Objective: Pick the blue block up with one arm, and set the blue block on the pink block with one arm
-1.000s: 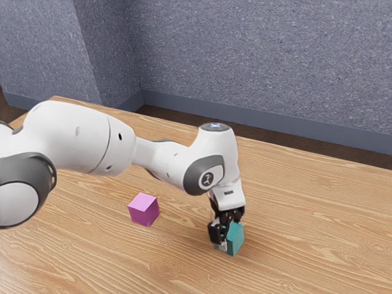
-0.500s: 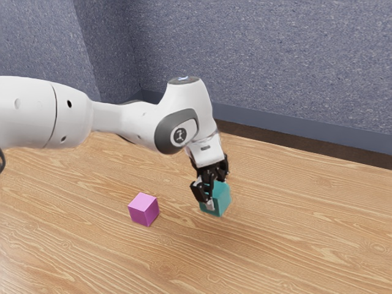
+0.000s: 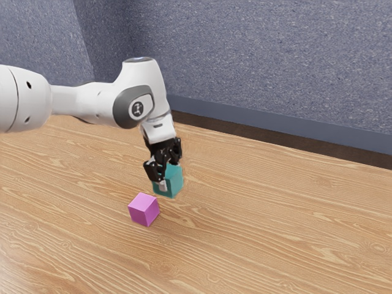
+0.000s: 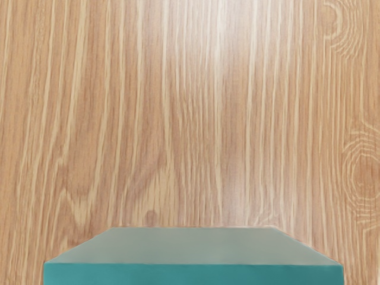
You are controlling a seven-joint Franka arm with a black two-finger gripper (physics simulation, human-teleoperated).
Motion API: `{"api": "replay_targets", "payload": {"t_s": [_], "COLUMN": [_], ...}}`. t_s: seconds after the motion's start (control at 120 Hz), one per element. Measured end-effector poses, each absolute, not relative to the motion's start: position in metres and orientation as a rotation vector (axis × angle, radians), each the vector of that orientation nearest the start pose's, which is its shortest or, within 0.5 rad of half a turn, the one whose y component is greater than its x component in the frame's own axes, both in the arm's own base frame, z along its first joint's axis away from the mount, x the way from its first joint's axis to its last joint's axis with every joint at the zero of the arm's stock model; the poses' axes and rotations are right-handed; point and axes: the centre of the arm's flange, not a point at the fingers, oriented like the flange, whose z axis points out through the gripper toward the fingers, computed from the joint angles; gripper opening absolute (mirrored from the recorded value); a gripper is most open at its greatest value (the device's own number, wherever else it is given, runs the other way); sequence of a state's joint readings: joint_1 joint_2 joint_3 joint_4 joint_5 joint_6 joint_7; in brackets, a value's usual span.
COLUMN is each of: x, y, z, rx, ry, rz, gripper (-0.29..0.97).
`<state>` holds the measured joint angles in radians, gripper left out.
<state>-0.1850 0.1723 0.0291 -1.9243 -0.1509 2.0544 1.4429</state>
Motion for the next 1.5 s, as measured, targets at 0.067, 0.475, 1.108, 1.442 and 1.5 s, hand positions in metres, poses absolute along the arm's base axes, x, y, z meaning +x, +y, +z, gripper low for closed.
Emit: {"api": "replay_targets", "payload": {"t_s": [0.067, 0.475, 1.108, 1.442, 1.5], "x": [0.582, 0.581, 0.580, 0.584, 0.584], "y": [-0.091, -0.047, -0.009, 0.003, 0.003], "z": [0.393, 0.378, 0.344, 0.349, 0.348], "rx": [-2.370, -2.387, -2.359, -2.434, -2.432], "ry": [2.268, 2.298, 2.349, 2.333, 2.339], "rz": [-0.043, 0.013, 0.096, -0.028, -0.027], "gripper": [0.38, 0.38, 0.38, 0.38, 0.38]}}
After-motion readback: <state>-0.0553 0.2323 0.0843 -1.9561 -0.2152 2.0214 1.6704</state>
